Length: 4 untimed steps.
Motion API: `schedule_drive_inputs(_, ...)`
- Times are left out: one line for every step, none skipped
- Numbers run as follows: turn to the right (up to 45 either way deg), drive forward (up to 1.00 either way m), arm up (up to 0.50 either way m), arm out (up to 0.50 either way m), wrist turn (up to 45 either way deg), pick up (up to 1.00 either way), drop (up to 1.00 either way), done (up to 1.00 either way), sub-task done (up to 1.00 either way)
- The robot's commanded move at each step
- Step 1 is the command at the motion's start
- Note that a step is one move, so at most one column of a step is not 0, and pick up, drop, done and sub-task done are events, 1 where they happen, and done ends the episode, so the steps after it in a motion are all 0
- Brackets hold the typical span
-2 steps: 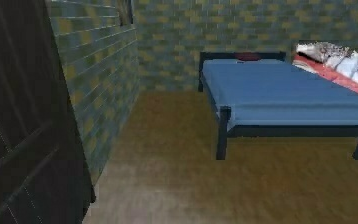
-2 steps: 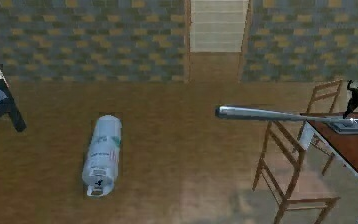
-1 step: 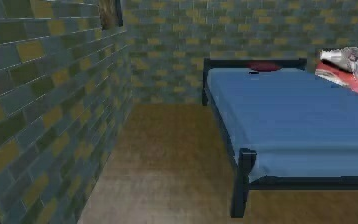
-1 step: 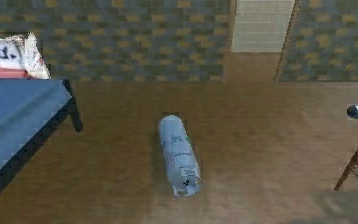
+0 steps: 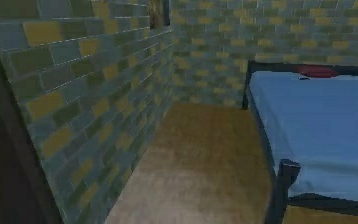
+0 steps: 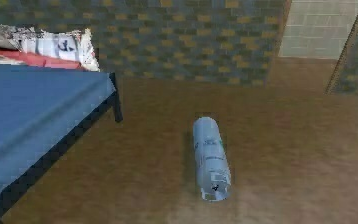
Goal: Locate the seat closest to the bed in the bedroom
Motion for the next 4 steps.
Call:
schedule_drive_inputs(0.0, 0.75, 0.0, 0.0, 0.0, 0.0, 0.0, 0.0, 0.0)
schedule_drive_inputs(45.0, 0.0, 0.0, 0.0, 0.0, 0.0, 0.0, 0.0, 0.0)
schedule_drive_inputs(45.0, 0.0, 0.0, 0.0, 0.0, 0.0, 0.0, 0.0, 0.0)
schedule_drive_inputs(45.0, 0.0, 0.0, 0.0, 0.0, 0.0, 0.0, 0.0, 0.0)
